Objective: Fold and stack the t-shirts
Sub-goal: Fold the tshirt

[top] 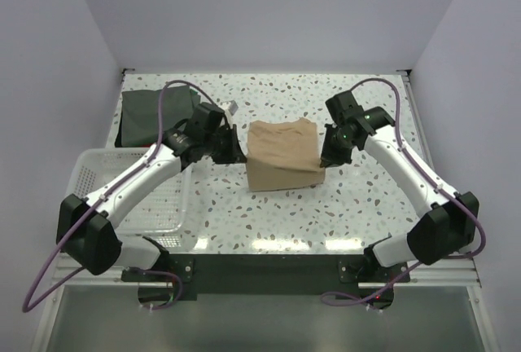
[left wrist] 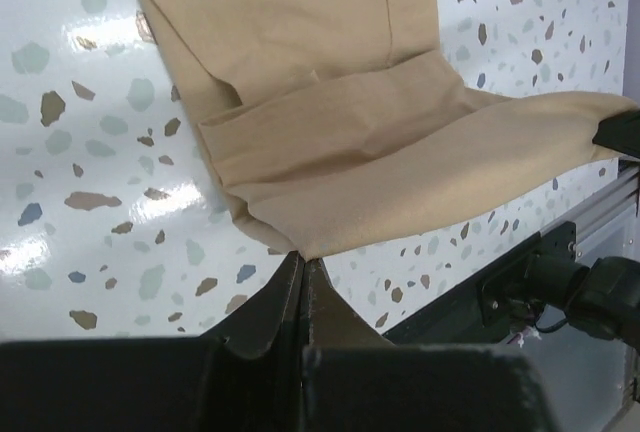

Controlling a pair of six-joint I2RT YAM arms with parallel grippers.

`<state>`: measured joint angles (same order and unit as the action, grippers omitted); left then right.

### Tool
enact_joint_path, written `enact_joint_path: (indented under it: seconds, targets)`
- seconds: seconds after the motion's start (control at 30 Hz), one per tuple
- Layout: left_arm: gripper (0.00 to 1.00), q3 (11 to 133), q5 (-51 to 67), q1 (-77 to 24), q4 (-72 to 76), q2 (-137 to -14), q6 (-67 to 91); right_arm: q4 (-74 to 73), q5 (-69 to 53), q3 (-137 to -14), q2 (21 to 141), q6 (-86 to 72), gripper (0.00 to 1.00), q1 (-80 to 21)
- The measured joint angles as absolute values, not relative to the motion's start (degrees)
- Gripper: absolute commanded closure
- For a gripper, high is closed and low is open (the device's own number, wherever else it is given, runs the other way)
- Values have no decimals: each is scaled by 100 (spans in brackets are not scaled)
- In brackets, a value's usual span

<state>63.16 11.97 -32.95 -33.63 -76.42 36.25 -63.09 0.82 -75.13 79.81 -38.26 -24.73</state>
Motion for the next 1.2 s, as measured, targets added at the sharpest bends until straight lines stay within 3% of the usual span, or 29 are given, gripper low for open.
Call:
enact_joint_path:
  seconds: [0.43,1.2]
  targets:
    - [100,7253,1793,-2412,-2825,-9015,3190,-6200,207,-9332,9627,-3330,100,-1935]
    - [100,9214,2165,-1892,-2445,-11697,3030,-6167,158,-11511,12250,-2928,100,-1374]
